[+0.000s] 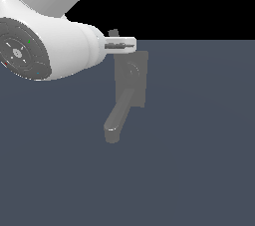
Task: Turn on the faucet by rotating a designated handle.
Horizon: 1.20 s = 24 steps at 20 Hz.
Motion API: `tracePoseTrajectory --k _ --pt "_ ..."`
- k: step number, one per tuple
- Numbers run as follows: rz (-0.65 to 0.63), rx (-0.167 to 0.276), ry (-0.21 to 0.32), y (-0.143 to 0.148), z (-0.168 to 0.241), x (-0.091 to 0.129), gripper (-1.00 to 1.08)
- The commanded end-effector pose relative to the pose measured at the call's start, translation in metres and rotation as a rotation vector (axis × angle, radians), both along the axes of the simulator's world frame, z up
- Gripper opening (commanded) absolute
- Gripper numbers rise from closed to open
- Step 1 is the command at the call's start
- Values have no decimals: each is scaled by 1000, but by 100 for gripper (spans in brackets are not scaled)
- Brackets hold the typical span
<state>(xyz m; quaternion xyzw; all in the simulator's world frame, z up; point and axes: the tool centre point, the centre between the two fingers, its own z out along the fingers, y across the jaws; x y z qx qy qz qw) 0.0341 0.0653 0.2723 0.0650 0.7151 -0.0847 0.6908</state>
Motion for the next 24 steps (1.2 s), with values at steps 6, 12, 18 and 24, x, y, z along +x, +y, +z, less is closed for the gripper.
tracePoseTrajectory --k 6,12,18,24 --pt "-13 0 -19 -34 17 -3 -100" --pt "-12 0 -28 -55 28 -6 -100" --pt "3 2 3 -55 11 -14 -100" --pt "-2 2 -10 -82 12 -17 -100"
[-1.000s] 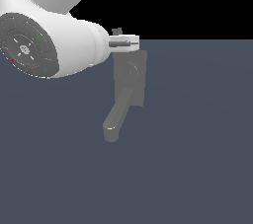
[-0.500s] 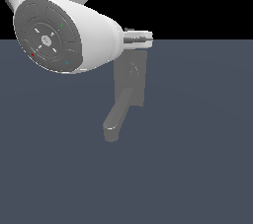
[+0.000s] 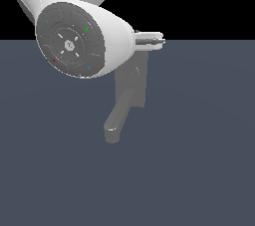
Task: Turn on the faucet by rotating a designated handle.
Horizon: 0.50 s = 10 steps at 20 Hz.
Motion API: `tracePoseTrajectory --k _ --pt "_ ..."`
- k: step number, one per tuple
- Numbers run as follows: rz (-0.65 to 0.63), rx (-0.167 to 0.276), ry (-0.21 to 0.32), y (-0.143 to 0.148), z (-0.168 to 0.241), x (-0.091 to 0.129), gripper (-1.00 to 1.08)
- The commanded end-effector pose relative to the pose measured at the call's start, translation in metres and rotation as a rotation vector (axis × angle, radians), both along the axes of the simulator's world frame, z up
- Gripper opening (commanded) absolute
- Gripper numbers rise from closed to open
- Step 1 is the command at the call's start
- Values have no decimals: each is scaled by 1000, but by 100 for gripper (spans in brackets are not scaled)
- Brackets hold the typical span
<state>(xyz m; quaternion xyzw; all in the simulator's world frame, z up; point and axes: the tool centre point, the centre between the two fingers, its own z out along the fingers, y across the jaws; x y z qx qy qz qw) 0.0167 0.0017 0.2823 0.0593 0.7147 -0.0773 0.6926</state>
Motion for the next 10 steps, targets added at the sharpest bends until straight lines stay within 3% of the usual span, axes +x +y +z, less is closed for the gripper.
tracePoseTrajectory --k 1,10 --pt "-22 -1 -9 -23 2 0 -100" --pt "-30 -2 -29 -63 4 -5 -100"
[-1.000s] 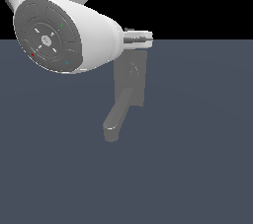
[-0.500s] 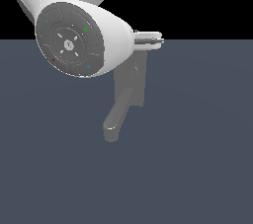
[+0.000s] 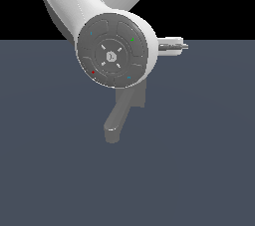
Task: Turn on the faucet by rotating a designated handle.
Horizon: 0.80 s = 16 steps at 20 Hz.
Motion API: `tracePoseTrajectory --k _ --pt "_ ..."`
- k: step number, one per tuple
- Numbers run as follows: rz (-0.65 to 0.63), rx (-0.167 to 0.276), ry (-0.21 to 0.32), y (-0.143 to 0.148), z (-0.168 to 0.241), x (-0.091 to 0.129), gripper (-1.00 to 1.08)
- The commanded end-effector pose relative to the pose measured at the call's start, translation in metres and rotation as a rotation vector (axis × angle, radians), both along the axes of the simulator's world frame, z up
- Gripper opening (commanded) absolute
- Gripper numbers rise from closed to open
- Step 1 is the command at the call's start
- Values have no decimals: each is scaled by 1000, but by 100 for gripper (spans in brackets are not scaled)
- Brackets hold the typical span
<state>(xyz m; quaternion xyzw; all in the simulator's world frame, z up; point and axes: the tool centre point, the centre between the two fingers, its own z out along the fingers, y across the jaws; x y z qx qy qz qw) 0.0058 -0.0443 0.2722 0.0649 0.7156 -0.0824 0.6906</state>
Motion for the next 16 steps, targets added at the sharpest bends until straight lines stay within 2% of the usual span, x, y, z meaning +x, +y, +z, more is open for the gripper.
tracePoseTrajectory --k 1,2,16 --pt "-15 -3 -33 -17 14 6 -100" --pt "-16 5 -13 -9 3 -1 -100" --pt "-15 0 -27 -48 -23 -4 -100"
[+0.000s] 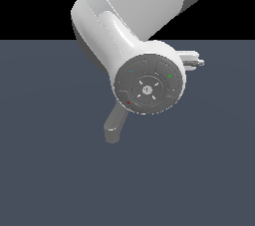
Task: Turn on the faucet by rotating a designated handle.
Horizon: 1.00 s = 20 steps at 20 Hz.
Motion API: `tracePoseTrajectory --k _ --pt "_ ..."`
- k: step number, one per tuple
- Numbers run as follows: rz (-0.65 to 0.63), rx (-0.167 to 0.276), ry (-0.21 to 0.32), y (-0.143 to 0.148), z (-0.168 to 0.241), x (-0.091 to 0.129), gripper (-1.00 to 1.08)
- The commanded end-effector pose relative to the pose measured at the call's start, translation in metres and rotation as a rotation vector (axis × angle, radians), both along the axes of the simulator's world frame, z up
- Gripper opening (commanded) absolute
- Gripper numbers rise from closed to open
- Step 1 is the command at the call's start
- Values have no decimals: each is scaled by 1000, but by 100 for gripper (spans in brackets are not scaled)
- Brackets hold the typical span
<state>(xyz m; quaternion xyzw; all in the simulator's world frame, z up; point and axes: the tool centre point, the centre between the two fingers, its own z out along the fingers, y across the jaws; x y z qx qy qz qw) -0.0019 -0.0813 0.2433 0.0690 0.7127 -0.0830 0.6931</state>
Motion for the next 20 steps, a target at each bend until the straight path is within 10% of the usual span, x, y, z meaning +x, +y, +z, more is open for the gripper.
tracePoseTrajectory --k 1,20 --pt "-8 -5 -20 -14 4 4 -100" --pt "-8 -6 -23 -36 -44 0 -100"
